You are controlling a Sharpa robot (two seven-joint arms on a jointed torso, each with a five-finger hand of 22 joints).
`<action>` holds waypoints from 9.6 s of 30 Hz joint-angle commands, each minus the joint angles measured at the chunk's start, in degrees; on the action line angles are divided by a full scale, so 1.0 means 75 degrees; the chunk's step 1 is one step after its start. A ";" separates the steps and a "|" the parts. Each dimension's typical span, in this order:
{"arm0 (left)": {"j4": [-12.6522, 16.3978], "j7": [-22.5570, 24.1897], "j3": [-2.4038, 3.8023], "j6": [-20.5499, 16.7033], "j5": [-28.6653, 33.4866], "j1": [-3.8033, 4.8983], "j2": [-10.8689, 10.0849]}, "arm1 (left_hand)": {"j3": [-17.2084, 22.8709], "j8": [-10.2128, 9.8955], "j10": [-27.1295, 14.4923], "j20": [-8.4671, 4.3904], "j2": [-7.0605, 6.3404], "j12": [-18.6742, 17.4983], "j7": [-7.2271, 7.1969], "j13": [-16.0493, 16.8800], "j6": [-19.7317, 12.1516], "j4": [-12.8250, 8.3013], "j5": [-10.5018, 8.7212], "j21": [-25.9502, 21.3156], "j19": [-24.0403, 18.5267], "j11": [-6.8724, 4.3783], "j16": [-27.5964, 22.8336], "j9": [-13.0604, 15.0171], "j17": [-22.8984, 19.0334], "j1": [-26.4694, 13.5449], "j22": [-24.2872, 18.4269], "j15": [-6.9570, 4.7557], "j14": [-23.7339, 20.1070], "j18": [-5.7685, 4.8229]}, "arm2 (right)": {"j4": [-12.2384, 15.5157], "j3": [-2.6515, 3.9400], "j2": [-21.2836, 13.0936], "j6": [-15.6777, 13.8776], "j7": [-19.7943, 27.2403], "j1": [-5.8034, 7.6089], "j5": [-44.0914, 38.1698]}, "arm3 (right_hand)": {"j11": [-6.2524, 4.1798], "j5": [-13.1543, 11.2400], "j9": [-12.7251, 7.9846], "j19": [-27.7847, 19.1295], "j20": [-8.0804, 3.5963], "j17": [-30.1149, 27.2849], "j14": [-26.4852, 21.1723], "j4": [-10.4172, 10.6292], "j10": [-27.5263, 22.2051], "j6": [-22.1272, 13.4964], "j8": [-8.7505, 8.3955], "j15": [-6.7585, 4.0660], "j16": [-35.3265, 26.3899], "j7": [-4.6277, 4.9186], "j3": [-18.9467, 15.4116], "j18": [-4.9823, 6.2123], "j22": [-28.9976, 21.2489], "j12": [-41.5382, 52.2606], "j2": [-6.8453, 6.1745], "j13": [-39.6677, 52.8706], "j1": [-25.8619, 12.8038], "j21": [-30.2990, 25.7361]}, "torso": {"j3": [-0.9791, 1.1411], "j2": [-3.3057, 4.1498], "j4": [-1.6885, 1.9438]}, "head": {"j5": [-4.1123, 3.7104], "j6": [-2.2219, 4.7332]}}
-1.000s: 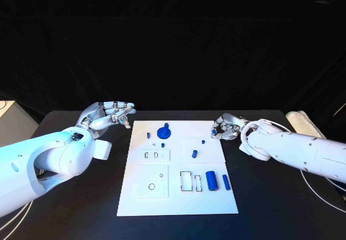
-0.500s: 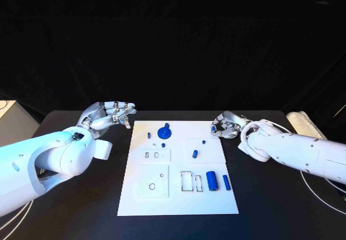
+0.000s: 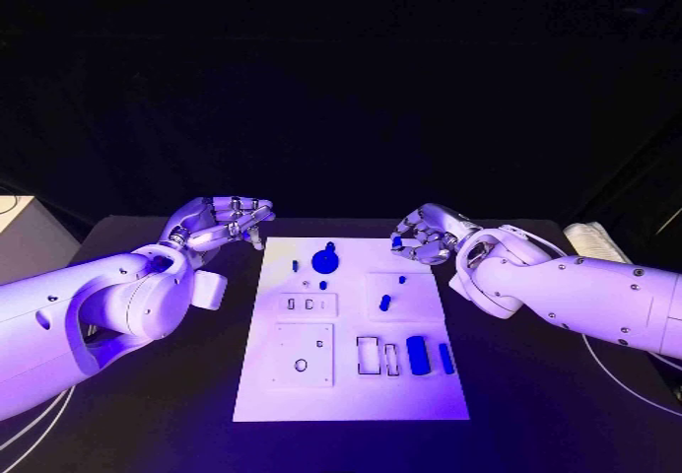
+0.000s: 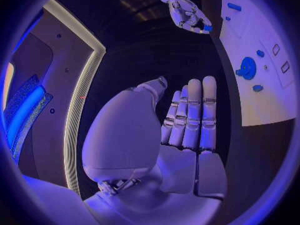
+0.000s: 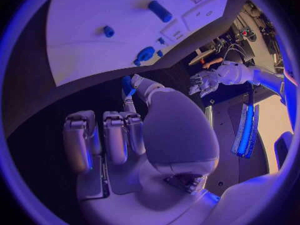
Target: Assemble the parts on the task board
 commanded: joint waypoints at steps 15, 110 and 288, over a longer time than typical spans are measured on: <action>0.0014 -0.0073 -0.0004 0.0157 -0.0028 0.0007 0.0183 | -0.0003 -0.0049 -0.0040 0.0001 0.0013 -0.0032 -0.0010 0.0007 -0.0067 -0.0008 -0.0049 0.0025 -0.0058 0.0008 -0.0035 0.0012 -0.0014 -0.0066 0.0007 -0.0001 -0.0063 0.0111 | 0.0695 -0.0097 0.1521 0.0172 -0.2493 -0.0422 -0.1784 | -0.0006 0.0000 0.0341 0.0799 -0.0027 0.2012 0.0810 0.0024 0.0710 -0.0005 0.0550 -0.0002 0.0033 -0.0063 0.0050 -0.0052 0.2012 -0.0025 -0.0102 0.1923 -0.0254 0.0017 | -0.0084 -0.0104 -0.0036 | 0.0220 -0.0105; -0.0034 -0.0181 -0.0012 0.0219 -0.0080 0.0007 0.0248 | -0.0023 -0.0048 -0.0045 0.0008 0.0031 -0.0026 -0.0011 0.0012 -0.0067 0.0023 -0.0044 0.0035 -0.0067 0.0008 -0.0026 0.0020 -0.0027 -0.0111 0.0007 0.0001 -0.0053 0.0113 | -0.0613 -0.0178 0.2765 -0.0280 -0.2356 -0.1281 -0.2898 | 0.0108 0.0001 0.0276 0.0799 0.0024 0.2012 0.0810 0.0070 0.0572 -0.0432 0.0523 0.0078 0.0033 0.0080 0.0054 -0.0052 0.2012 -0.0234 -0.0549 0.1789 -0.0743 0.0017 | -0.0057 -0.0094 -0.0060 | 0.0440 -0.0358; -0.4000 -0.6439 -0.0663 0.6055 -0.6383 0.0616 0.3870 | -0.0235 0.2907 -0.0751 -0.0481 0.1254 0.6195 -0.0709 0.4184 -0.0482 0.0190 -0.0002 0.2826 0.2066 -0.0735 0.4366 0.3583 0.5380 -0.1386 0.3510 -0.0612 0.3183 -0.0440 | 0.0726 -0.0026 -0.0484 -0.0277 0.1123 0.0490 0.3161 | 0.0358 0.0030 -0.0093 0.0556 0.0248 0.1713 0.0722 0.1236 -0.0507 -0.1193 0.0356 0.0297 -0.0118 0.0341 -0.3042 0.0082 0.1672 -0.1507 -0.0047 0.0765 0.0183 -0.0508 | 0.0095 -0.0372 -0.0278 | 0.0539 -0.0891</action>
